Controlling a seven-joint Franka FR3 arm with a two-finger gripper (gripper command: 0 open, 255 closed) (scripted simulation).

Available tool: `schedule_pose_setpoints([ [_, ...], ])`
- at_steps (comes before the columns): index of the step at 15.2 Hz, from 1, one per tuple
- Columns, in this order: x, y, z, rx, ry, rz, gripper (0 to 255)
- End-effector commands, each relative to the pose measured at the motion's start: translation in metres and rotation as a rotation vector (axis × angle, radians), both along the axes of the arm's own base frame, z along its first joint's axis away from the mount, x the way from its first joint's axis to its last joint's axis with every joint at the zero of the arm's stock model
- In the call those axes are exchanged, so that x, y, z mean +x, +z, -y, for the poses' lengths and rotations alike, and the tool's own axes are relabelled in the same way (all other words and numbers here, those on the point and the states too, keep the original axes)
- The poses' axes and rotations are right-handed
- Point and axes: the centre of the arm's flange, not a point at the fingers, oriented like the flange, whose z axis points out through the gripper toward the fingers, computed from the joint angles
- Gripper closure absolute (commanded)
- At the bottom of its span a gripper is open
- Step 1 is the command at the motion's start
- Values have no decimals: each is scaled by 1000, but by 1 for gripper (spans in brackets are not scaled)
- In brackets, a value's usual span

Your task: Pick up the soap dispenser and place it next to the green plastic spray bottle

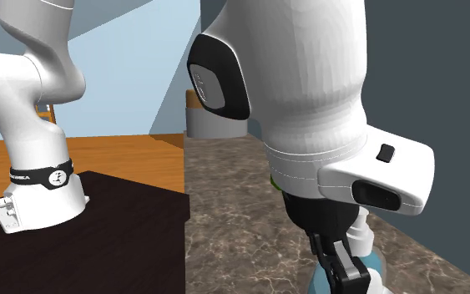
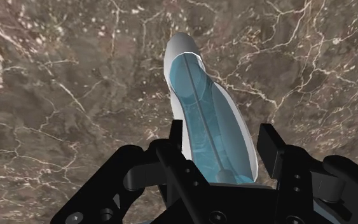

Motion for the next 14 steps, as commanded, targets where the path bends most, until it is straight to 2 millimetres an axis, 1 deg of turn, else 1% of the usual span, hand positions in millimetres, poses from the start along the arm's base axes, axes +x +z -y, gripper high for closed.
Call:
schedule_pose_setpoints([
  [1, 0, 5, -1, 1, 1, -1, 255],
  [14, 0, 73, -1, 1, 1, -1, 255],
])
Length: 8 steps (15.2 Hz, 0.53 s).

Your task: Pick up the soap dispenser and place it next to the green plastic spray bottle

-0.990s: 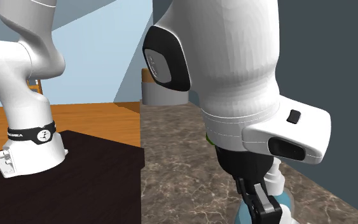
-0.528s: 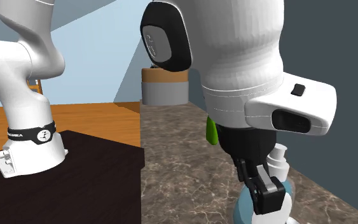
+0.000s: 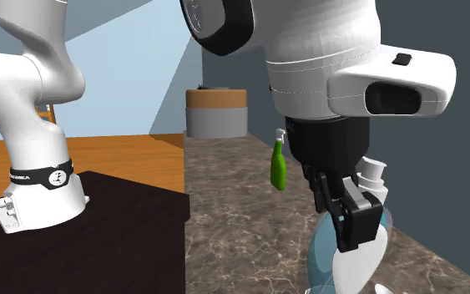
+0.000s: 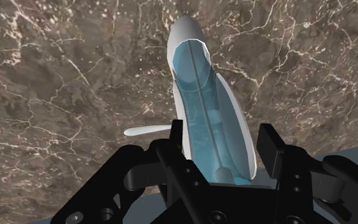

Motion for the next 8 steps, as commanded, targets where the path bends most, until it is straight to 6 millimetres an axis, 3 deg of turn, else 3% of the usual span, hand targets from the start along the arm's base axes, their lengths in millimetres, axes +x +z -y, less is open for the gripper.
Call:
schedule_pose_setpoints([
  [1, -1, 11, 1, 0, 0, 0, 255],
  [8, -1, 48, 1, 0, 0, 0, 255],
])
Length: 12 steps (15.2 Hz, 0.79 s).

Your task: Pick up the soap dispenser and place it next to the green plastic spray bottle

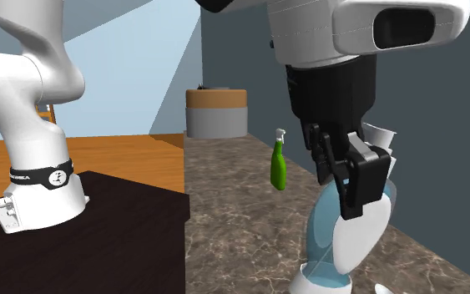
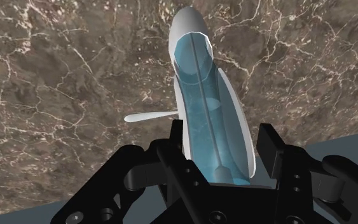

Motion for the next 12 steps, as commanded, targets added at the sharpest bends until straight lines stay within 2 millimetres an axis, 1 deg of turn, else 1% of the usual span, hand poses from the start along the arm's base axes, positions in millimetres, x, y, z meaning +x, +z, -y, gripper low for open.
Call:
schedule_pose_setpoints([
  [1, -1, 11, 0, 0, 0, 0, 255],
  [12, -1, 69, 0, 0, 0, 0, 255],
])
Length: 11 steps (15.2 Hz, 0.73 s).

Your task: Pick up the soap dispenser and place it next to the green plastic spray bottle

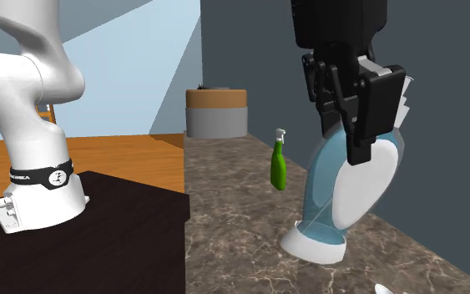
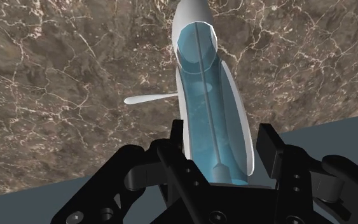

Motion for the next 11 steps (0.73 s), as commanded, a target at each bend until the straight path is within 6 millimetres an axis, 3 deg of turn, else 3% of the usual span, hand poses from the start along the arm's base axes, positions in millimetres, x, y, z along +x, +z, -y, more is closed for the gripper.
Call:
schedule_pose_setpoints([
  [1, -1, 10, 0, 0, 0, 0, 255],
  [11, -1, 63, 0, 0, 0, 0, 255],
])
